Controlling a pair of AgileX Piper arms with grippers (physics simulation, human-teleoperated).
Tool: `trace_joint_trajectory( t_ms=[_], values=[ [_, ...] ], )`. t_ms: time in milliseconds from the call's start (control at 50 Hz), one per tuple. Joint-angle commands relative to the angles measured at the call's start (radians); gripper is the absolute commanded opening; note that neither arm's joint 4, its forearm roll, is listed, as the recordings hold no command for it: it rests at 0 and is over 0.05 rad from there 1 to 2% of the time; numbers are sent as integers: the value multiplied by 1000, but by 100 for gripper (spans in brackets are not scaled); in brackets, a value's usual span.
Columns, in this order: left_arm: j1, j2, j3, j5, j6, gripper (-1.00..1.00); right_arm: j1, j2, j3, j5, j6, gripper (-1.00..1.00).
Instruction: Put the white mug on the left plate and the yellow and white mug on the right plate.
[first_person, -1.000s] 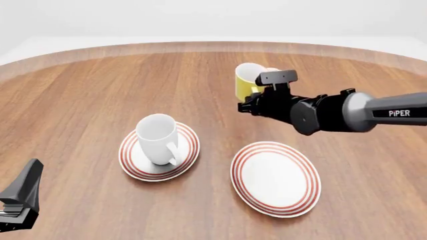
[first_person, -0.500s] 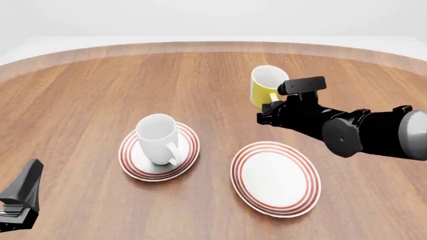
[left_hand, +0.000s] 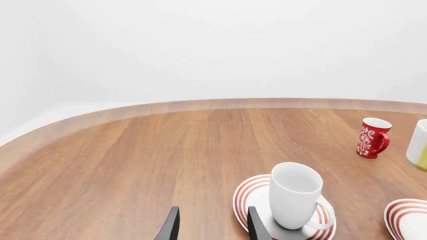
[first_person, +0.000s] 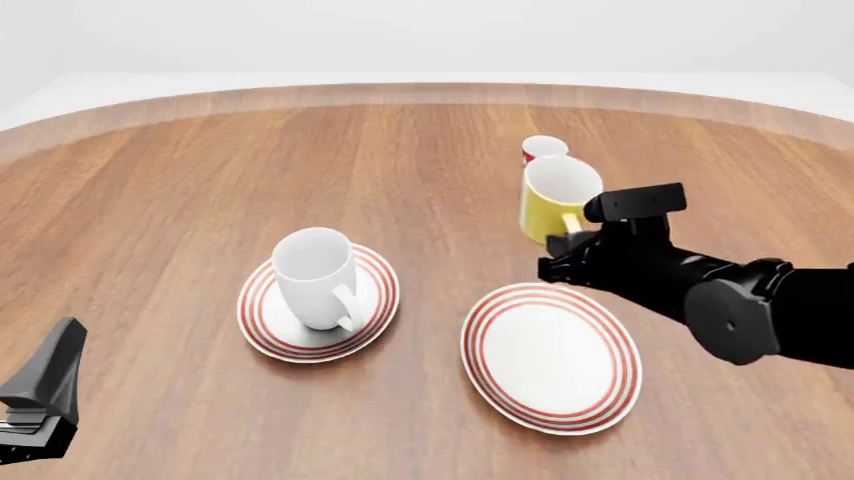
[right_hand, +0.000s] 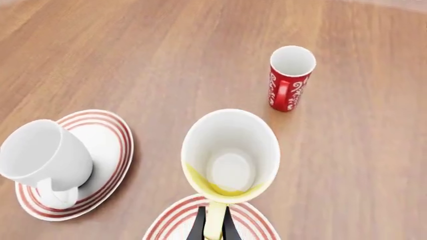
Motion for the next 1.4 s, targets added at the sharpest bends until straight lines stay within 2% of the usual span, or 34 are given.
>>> trace_joint_trajectory(
  t_ms=[20, 560, 960, 1400],
  values=[
    [0, 0, 0, 0, 0, 100, -8, -38, 60, -18, 20, -100],
    [0, 0, 0, 0, 0, 100, 15, -27, 150, -47, 36, -100],
    [0, 0, 0, 0, 0, 100, 8, -73, 218, -47, 43, -100],
    [0, 0, 0, 0, 0, 100, 13, -8, 279, -140, 82, -100]
  ],
)
